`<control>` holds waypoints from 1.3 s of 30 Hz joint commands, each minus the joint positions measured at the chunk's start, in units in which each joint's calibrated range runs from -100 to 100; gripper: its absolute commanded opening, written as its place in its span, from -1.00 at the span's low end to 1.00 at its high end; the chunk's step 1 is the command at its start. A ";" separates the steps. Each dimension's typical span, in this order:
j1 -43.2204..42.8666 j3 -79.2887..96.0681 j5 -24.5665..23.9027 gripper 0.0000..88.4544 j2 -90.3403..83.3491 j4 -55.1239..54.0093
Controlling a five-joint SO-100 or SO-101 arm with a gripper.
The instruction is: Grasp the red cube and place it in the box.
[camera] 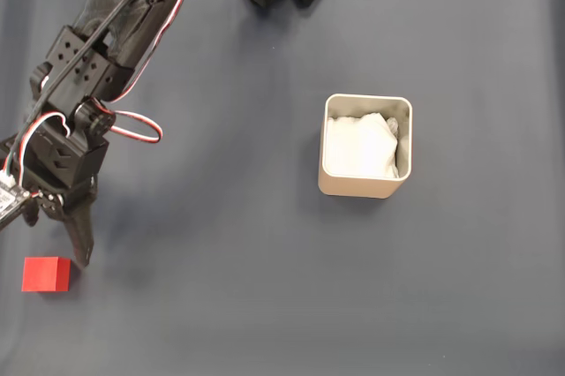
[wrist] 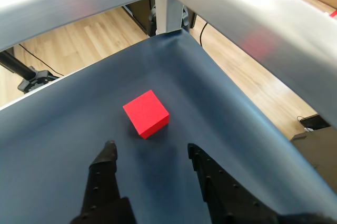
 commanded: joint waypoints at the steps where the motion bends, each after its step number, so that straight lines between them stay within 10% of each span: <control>1: -0.33 -3.93 -0.49 -0.18 0.25 -3.02; 39: -1.18 -19.06 1.03 -0.16 11.24 0.59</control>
